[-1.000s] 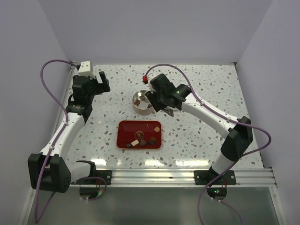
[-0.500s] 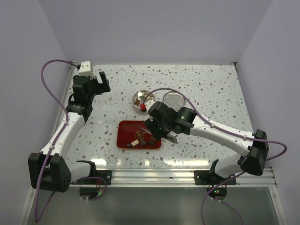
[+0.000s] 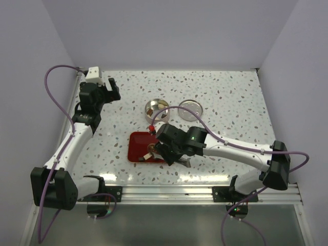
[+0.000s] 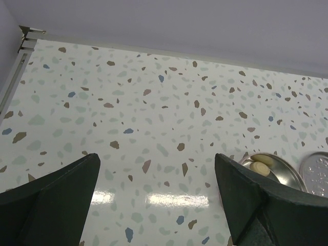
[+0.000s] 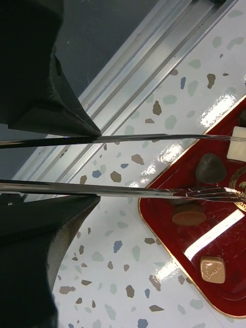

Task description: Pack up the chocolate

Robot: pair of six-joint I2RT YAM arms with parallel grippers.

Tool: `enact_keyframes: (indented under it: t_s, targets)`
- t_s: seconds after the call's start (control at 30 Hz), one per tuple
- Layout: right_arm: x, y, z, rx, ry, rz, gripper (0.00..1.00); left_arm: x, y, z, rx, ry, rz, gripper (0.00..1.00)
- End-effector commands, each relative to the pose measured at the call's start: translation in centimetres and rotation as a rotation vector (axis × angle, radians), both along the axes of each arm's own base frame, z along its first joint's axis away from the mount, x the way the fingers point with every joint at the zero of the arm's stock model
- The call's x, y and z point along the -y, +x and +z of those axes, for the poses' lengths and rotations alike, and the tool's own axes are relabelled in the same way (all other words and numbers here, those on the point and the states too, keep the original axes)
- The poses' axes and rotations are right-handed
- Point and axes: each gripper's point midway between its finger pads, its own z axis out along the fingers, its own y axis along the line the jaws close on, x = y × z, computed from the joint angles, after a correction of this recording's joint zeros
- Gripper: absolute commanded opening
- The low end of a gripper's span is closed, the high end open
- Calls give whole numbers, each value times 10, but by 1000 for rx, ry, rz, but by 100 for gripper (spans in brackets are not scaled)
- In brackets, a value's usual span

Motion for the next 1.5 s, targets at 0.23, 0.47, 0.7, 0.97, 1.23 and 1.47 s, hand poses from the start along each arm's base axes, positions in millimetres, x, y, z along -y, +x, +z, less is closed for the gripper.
enact_keyframes:
  t_s: [0.23, 0.47, 0.7, 0.97, 1.23, 1.47]
  targets:
    - [5, -11, -14, 3, -78, -21, 50, 5, 4, 28, 66, -19, -12, 100]
    - [10, -12, -16, 20, -98, -31, 51, 5, 4, 27, 66, -18, -13, 100]
    - [4, -14, -25, 3, -103, -12, 51, 6, 3, 30, 70, -16, -12, 100]
    - [-7, -14, -23, 5, -93, 12, 51, 6, 3, 30, 69, -16, -14, 100]
    - [-8, -12, -23, 20, -106, 19, 46, 6, 3, 31, 72, -17, -14, 100]
    - [-11, -2, -8, 69, -111, 12, 38, 6, 3, 30, 70, -16, -11, 100]
